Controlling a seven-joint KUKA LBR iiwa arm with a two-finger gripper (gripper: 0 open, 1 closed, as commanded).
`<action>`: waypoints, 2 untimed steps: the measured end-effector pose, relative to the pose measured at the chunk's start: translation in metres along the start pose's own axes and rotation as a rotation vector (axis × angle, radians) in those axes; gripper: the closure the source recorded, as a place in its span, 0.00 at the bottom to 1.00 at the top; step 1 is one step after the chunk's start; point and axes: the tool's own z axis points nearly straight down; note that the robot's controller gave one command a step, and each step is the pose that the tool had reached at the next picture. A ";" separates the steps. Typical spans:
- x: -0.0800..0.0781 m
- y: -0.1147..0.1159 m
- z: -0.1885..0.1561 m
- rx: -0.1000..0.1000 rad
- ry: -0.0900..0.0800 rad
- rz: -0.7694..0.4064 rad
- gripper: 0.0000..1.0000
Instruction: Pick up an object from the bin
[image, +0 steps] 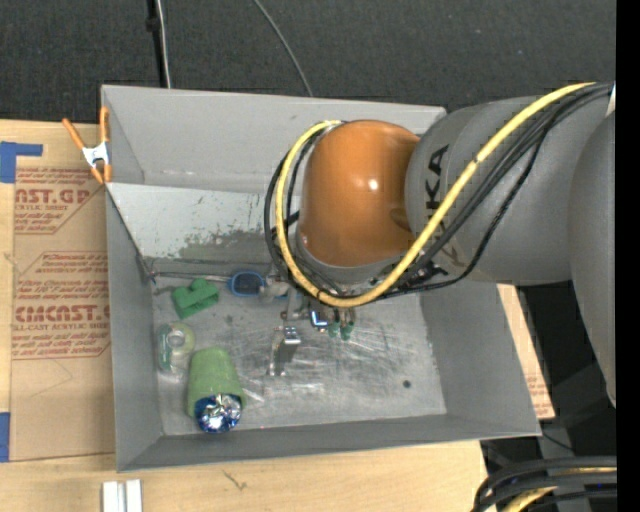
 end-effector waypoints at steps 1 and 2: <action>0.018 0.020 0.138 0.001 -0.008 -0.396 0.00; 0.033 0.068 0.137 0.000 -0.019 -0.395 0.00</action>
Offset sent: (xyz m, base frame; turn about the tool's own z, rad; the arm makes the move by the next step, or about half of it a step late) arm -0.0213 0.0195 -0.1408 -0.3978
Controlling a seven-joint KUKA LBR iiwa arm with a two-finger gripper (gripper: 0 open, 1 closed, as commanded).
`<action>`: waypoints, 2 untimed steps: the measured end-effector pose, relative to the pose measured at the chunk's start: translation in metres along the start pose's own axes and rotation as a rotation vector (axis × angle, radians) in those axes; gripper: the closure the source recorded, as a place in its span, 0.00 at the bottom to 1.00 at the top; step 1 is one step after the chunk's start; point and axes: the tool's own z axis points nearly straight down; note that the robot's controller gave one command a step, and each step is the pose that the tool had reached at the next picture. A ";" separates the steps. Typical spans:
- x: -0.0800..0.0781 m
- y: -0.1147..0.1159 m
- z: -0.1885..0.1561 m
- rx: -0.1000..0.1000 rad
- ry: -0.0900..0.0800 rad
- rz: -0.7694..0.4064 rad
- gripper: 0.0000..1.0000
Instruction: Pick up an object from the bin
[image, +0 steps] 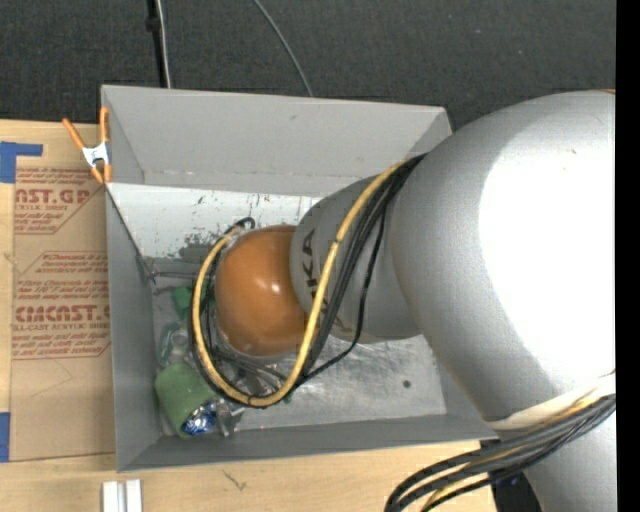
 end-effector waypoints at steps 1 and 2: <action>0.000 -0.004 -0.002 0.003 0.002 0.008 1.00; -0.027 0.009 -0.117 -0.003 0.009 0.007 1.00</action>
Offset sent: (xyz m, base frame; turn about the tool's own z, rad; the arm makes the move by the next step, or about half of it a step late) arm 0.0000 0.0000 0.0000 0.0000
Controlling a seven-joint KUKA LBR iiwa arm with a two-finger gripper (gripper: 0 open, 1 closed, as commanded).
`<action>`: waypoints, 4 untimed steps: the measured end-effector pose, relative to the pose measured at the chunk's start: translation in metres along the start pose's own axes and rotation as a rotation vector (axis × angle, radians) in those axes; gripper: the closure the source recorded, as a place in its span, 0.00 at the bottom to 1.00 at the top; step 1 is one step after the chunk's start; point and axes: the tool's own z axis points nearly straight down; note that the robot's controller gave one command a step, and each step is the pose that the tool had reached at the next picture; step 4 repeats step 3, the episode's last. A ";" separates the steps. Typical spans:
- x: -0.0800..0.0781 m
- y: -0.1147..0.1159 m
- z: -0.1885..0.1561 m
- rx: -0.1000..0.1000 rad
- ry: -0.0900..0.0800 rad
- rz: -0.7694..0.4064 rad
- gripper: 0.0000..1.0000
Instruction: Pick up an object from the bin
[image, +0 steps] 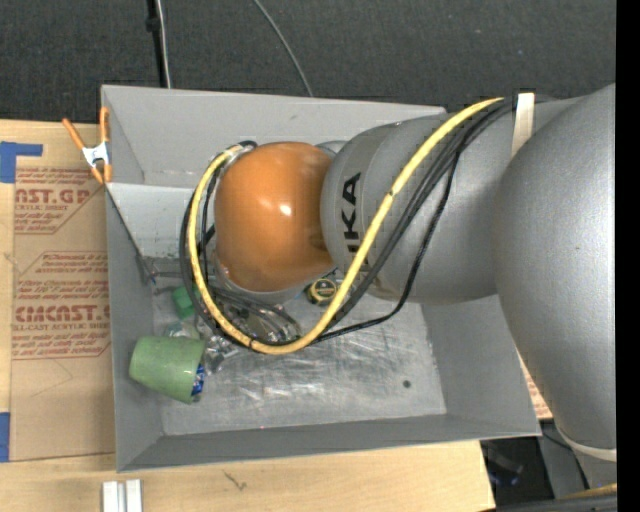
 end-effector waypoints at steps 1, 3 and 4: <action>-0.016 -0.001 -0.127 0.001 -0.002 0.023 1.00; -0.060 -0.030 -0.033 0.000 0.006 0.024 1.00; -0.060 -0.030 -0.033 0.000 0.006 0.024 1.00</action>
Offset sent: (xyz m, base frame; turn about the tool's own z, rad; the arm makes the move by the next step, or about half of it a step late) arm 0.0119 0.0033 0.1219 0.0245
